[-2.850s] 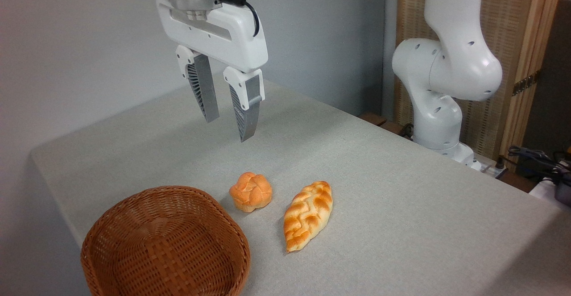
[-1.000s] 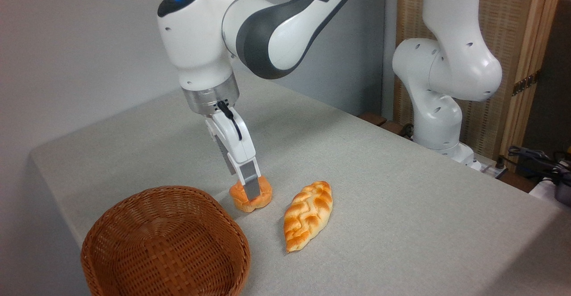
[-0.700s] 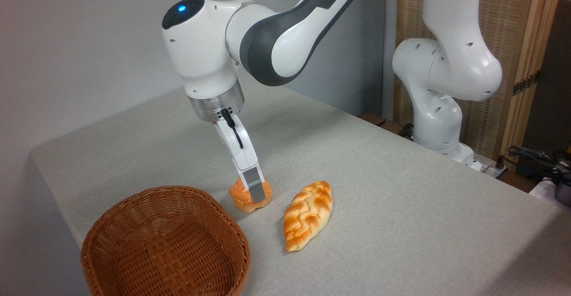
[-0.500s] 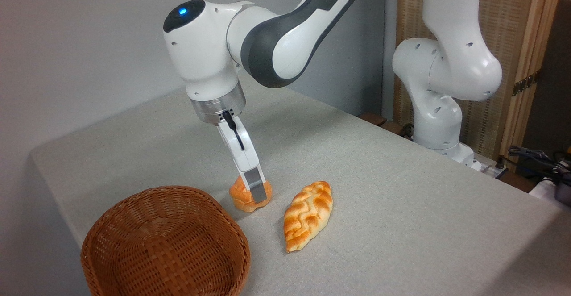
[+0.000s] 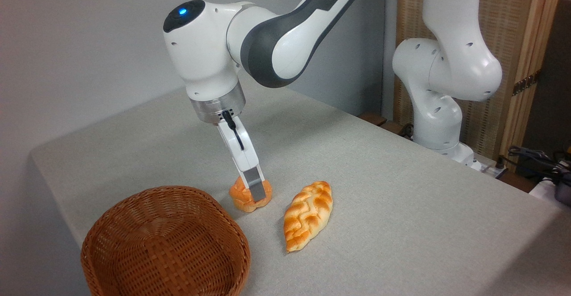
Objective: Put bread into the basket
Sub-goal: 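Close the gripper on the round orange bun, then lift the bun and carry it over the wicker basket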
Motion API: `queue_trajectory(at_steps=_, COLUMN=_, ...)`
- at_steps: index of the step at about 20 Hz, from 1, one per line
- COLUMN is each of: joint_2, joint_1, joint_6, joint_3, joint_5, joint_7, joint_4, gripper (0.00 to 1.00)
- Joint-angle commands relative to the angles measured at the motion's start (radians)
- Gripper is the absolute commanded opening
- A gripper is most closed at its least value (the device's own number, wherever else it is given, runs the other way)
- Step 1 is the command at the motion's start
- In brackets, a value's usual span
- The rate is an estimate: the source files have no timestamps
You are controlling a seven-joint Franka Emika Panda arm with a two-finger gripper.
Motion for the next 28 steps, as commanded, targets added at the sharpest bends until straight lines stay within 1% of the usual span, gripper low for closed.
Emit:
queue_trajectory(at_steps=1, joint_2=-0.017, joint_1=0.002, joint_6=0.005, joint_3=-0.003, joint_5=0.009, joint_7=0.02, joint_4=-0.018, gripper=0.14)
queue_trajectory(at_steps=10, joint_2=-0.02, joint_1=0.002, joint_6=-0.006, joint_3=-0.003, joint_5=0.008, joint_7=0.018, joint_4=-0.017, gripper=0.08)
queue_trajectory(at_steps=11, joint_2=-0.023, joint_1=0.002, joint_6=-0.01, joint_3=-0.003, joint_5=0.006, joint_7=0.017, joint_4=-0.014, gripper=0.06)
queue_trajectory(at_steps=13, joint_2=-0.031, joint_1=0.002, joint_6=-0.024, joint_3=-0.003, joint_5=-0.006, joint_7=0.015, joint_4=-0.009, gripper=0.06)
queue_trajectory(at_steps=16, joint_2=-0.051, joint_1=0.002, joint_6=-0.119, joint_3=-0.001, joint_5=-0.012, joint_7=0.011, joint_4=0.035, gripper=0.05)
queue_trajectory(at_steps=17, joint_2=-0.054, joint_1=0.002, joint_6=-0.171, joint_3=0.007, joint_5=-0.015, joint_7=0.011, joint_4=0.064, gripper=0.05)
queue_trajectory(at_steps=18, joint_2=-0.054, joint_1=0.002, joint_6=-0.193, joint_3=0.01, joint_5=-0.02, joint_7=0.011, joint_4=0.083, gripper=0.05)
queue_trajectory(at_steps=19, joint_2=-0.052, joint_1=0.004, joint_6=-0.228, joint_3=0.016, joint_5=-0.023, joint_7=0.009, joint_4=0.13, gripper=0.05)
queue_trajectory(at_steps=20, joint_2=-0.052, joint_1=0.004, joint_6=-0.234, joint_3=0.017, joint_5=-0.023, joint_7=0.011, joint_4=0.153, gripper=0.05)
queue_trajectory(at_steps=24, joint_2=-0.032, joint_1=0.005, joint_6=-0.228, joint_3=0.033, joint_5=-0.014, joint_7=0.011, joint_4=0.273, gripper=0.05)
queue_trajectory(at_steps=26, joint_2=0.001, joint_1=0.007, joint_6=-0.198, joint_3=0.033, joint_5=0.002, joint_7=0.012, joint_4=0.321, gripper=0.05)
queue_trajectory(at_steps=28, joint_2=0.041, joint_1=0.008, joint_6=-0.117, joint_3=0.037, joint_5=0.012, joint_7=0.008, joint_4=0.356, gripper=0.06)
